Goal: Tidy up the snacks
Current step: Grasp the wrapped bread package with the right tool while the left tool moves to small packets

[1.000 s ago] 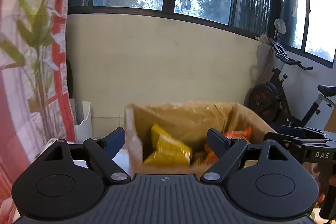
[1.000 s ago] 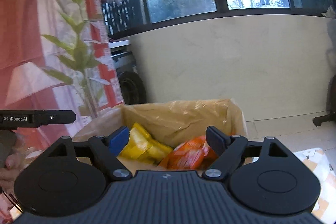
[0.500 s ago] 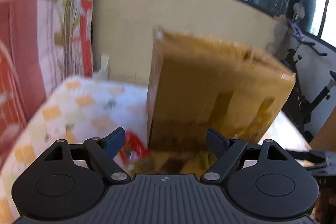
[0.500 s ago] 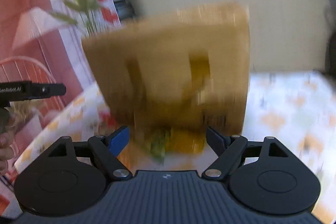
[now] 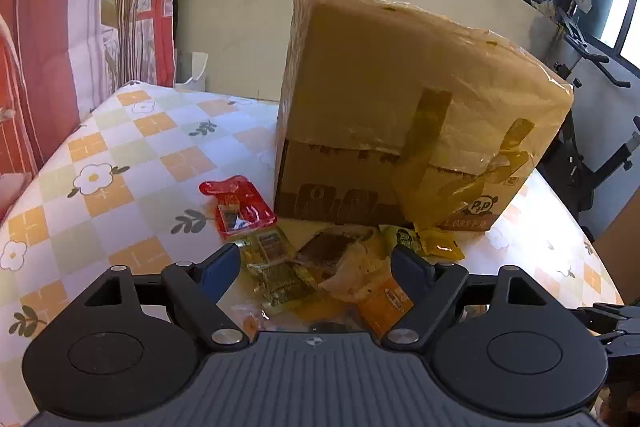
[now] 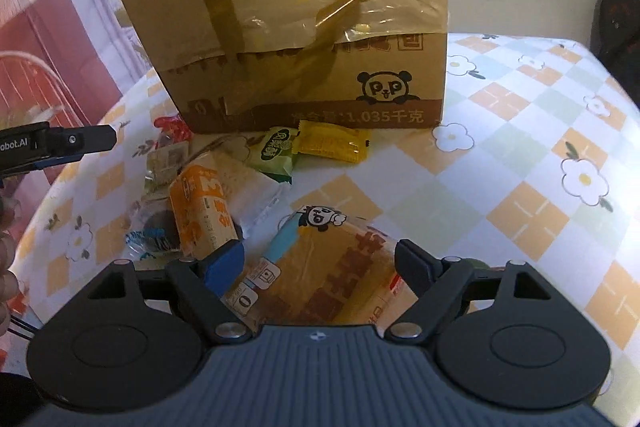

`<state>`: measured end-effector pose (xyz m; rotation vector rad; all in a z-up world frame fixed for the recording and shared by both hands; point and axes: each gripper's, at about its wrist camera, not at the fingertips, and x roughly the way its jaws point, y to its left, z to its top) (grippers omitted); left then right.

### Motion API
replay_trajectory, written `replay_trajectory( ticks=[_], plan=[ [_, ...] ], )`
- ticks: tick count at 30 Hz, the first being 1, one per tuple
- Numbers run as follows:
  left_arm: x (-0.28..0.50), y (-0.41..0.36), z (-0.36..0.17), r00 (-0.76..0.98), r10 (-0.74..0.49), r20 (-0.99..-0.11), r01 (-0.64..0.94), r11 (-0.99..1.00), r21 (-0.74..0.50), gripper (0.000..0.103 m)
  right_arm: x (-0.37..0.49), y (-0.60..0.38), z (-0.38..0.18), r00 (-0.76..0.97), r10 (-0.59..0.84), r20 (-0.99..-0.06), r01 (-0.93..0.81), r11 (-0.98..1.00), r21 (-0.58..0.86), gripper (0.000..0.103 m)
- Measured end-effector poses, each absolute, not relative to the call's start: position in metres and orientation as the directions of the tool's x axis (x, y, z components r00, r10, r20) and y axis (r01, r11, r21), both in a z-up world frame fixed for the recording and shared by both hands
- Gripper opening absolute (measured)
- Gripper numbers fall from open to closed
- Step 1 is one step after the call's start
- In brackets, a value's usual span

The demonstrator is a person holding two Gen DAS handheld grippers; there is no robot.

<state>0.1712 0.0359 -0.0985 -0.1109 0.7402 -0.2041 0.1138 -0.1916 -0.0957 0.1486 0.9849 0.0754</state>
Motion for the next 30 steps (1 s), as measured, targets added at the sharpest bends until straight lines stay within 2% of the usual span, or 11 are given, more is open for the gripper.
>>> replay_trajectory(
  ticks=[4,14,17,22,26,30],
  plan=[
    [0.171,0.034,-0.105,0.707,-0.228,-0.669,0.142,0.973,-0.181,0.083,0.113,-0.190,-0.101,0.523,0.091,-0.847,0.034,0.991,0.128,0.086],
    [0.170,0.036,-0.113,0.691,-0.228,-0.686,0.125,0.972,-0.197,0.083,0.131,-0.187,-0.119,0.476,0.130,-0.870,0.012,0.988,0.154,0.090],
    [0.169,0.037,-0.116,0.685,-0.223,-0.694,0.114,0.973,-0.201,0.083,0.137,-0.185,-0.122,0.485,0.125,-0.865,-0.021,0.991,0.131,0.086],
    [0.169,0.037,-0.122,0.673,-0.221,-0.705,0.096,0.972,-0.212,0.082,0.154,-0.183,-0.125,0.536,0.120,-0.836,-0.111,0.991,0.070,0.081],
    [0.168,0.038,-0.127,0.662,-0.216,-0.718,0.081,0.973,-0.217,0.082,0.162,-0.184,-0.131,0.630,0.089,-0.771,-0.163,0.987,-0.019,0.079],
    [0.166,0.036,-0.133,0.649,-0.206,-0.732,0.078,0.975,-0.206,0.081,0.154,-0.192,-0.142,0.686,0.113,-0.719,-0.163,0.987,0.000,0.080]
  ],
)
